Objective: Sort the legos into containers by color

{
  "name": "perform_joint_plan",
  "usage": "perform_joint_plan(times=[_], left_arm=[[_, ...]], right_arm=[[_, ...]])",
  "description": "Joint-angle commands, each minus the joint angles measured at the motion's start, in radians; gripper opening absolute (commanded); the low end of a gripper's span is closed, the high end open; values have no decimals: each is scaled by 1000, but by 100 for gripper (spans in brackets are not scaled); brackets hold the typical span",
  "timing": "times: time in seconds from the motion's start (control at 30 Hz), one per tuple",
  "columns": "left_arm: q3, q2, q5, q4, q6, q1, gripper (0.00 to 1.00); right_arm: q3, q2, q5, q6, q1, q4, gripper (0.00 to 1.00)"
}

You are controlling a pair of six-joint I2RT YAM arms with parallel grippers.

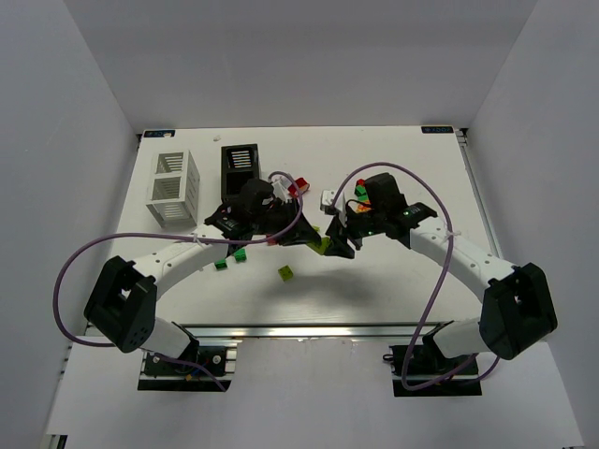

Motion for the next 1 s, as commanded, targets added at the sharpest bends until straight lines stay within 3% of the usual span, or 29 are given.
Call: perform_joint_plan(times=[0.0, 0.07, 0.23, 0.4, 0.6, 0.73, 0.97], left_arm=[[28, -27, 21, 36, -10, -3, 6], [29, -27, 22, 37, -12, -3, 6], [43, -29, 2, -1, 10, 9, 4], [37, -53, -46, -90, 38, 78, 0], [62, -110, -74, -226, 117, 248, 0], [170, -113, -126, -350, 217, 331, 0], [471, -72, -483, -530, 289, 397, 0]], right_arm=[[-17, -2, 1, 24, 6, 50, 61], [-18, -1, -2, 32, 6, 67, 53], [-12, -15, 5, 34, 6, 67, 16], [-24, -64, 21, 14, 3, 62, 0], [-52, -128, 18, 37, -6, 85, 0], [-67, -151, 13, 72, -11, 108, 0], [-90, -167, 16, 112, -11, 154, 0]])
